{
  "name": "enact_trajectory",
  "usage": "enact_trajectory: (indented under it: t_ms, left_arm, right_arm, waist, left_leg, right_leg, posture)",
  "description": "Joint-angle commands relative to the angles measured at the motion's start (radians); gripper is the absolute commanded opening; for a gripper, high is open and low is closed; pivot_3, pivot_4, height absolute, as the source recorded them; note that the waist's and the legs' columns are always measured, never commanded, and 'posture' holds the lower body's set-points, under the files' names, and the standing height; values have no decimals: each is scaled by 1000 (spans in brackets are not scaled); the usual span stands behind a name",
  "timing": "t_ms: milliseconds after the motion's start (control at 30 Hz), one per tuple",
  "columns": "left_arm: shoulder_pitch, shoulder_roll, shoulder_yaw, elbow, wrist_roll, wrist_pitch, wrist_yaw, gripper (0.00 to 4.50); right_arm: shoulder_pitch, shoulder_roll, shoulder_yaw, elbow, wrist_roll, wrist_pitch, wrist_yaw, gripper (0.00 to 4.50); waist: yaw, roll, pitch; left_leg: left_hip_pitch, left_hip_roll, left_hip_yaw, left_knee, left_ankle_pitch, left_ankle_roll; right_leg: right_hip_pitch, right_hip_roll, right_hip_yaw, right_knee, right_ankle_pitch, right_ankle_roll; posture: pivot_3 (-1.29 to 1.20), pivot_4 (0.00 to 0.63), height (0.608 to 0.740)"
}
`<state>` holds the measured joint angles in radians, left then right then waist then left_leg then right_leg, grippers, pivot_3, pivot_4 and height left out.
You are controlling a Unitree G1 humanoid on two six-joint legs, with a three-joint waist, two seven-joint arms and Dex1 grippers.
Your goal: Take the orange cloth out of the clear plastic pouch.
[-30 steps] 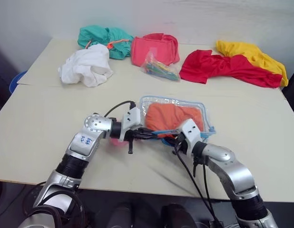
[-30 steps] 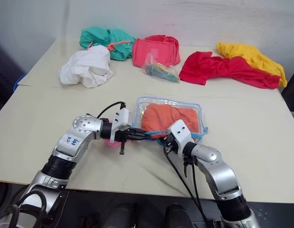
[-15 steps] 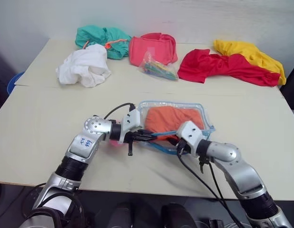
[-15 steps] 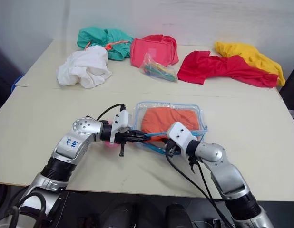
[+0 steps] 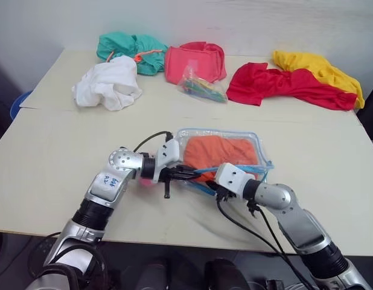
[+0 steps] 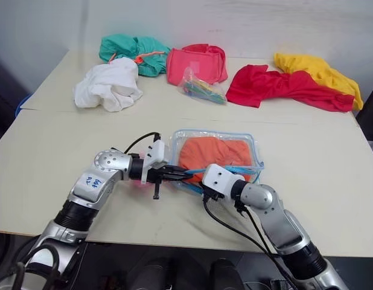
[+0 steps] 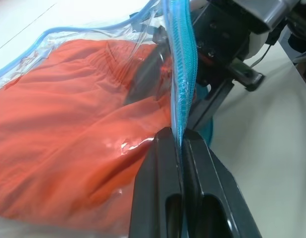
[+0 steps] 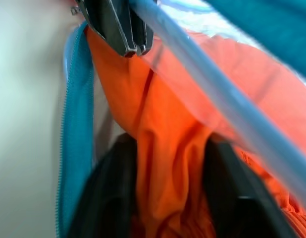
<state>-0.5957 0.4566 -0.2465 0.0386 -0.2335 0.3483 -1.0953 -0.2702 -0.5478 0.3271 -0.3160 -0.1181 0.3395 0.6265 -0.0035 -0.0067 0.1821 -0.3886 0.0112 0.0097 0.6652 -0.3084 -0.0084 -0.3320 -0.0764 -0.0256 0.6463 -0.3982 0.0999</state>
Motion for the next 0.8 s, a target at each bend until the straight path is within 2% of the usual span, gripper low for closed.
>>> enact_trajectory:
  t_ms: [33,267,367,567,600,700,800]
  left_arm:
    - [-6,-1,7,-36,-17,-3,-8,0]
    - [-7,-1,6,-36,-19,1,-11,0]
    - [-9,-2,5,-34,-19,3,-11,0]
    - [-17,-21,28,-33,-46,62,14,0]
    - [-19,-25,35,-35,-55,83,21,0]
    - [-19,-33,50,-39,-63,136,59,0]
    - [-16,-43,67,-42,-61,187,114,0]
  right_arm:
    - [-15,-2,2,-3,-42,-37,-14,2805]
    - [-55,44,20,71,-94,-3,-35,2805]
    - [-72,57,33,94,-99,7,-19,2296]
    - [-76,23,17,77,-87,8,31,242]
    - [-72,14,9,72,-83,7,41,17]
    - [-73,-23,-34,50,-36,-63,85,17]
    - [-73,-47,-93,-5,113,-136,199,17]
  waist:
    - [0,0,0]
    - [0,0,0]
    - [-1,0,0]
    - [1,0,0]
    - [1,0,0]
    - [2,0,0]
    - [1,0,0]
  left_leg:
    - [0,0,0,0,0,0]
    - [0,0,0,0,0,0]
    - [0,0,0,0,0,0]
    - [0,0,0,0,0,0]
    - [0,0,0,0,0,0]
    - [0,0,0,0,0,0]
    - [0,0,0,0,0,0]
  right_leg:
    - [0,0,0,0,0,0]
    - [0,0,0,0,0,0]
    - [0,0,0,1,0,0]
    - [0,0,0,1,0,0]
    - [0,0,0,1,0,0]
    - [0,0,0,1,0,0]
    - [0,0,0,0,0,0]
  posture:
    - [0,150,740]
    - [0,150,740]
    - [0,150,740]
    - [0,150,740]
    - [0,150,740]
    - [0,150,740]
    - [0,150,740]
